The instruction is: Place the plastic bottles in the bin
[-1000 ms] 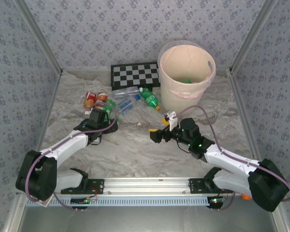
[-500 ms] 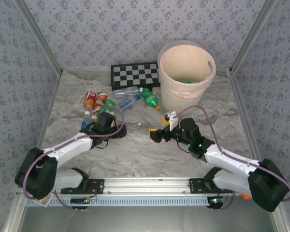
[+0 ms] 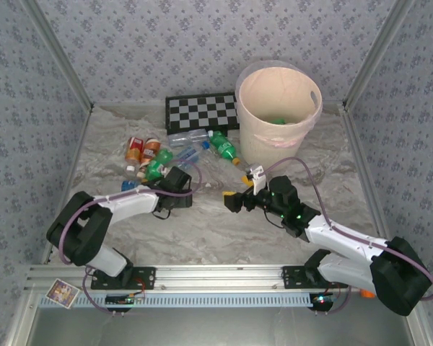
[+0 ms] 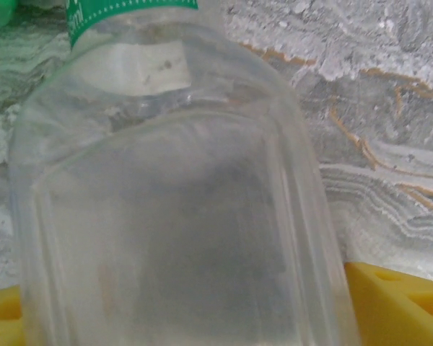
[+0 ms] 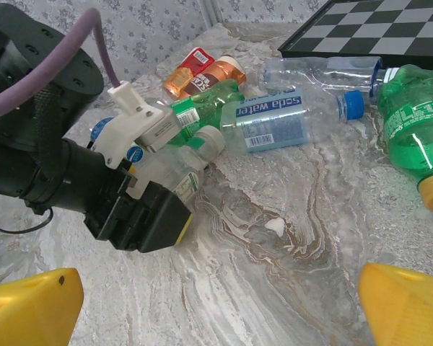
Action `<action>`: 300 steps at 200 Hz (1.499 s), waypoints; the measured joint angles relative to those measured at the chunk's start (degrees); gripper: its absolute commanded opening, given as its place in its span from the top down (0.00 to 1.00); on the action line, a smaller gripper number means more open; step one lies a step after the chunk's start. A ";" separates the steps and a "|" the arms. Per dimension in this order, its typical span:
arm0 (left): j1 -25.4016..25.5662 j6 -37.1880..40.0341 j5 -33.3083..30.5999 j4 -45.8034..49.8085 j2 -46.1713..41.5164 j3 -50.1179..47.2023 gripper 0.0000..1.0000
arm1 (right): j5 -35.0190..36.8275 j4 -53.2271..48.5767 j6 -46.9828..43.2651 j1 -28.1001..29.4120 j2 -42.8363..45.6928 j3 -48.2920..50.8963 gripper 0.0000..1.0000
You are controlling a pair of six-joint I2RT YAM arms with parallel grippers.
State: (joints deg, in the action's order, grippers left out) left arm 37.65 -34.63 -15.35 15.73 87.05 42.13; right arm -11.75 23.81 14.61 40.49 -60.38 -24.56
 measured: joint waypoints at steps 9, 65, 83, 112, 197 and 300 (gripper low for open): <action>0.24 -0.42 -0.72 0.20 0.48 0.50 0.27 | 0.15 0.00 0.00 0.00 0.00 0.00 0.00; 1.44 -0.42 -2.34 1.40 -0.70 0.52 0.39 | 0.42 -0.02 0.00 0.00 0.00 0.00 0.00; 2.38 -0.42 -2.54 2.10 -3.50 0.52 0.39 | 0.42 -0.02 0.00 0.00 -0.07 0.00 0.00; 3.89 -0.59 -3.45 2.93 -9.16 0.52 0.39 | 0.46 -0.02 0.00 0.00 -0.07 0.00 0.00; 6.25 0.37 -7.67 5.46 -26.40 1.42 0.39 | 1.03 -0.02 0.00 0.07 -0.07 0.00 0.00; 8.00 10.51 -3.82 -2.62 -15.72 19.19 0.39 | 1.46 0.00 0.00 0.31 -0.46 0.00 0.00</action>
State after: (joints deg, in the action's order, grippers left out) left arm 45.65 -24.12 -19.18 13.10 71.33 61.32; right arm -10.28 23.81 14.61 40.80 -60.84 -24.56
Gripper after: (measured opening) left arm 0.610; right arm 0.996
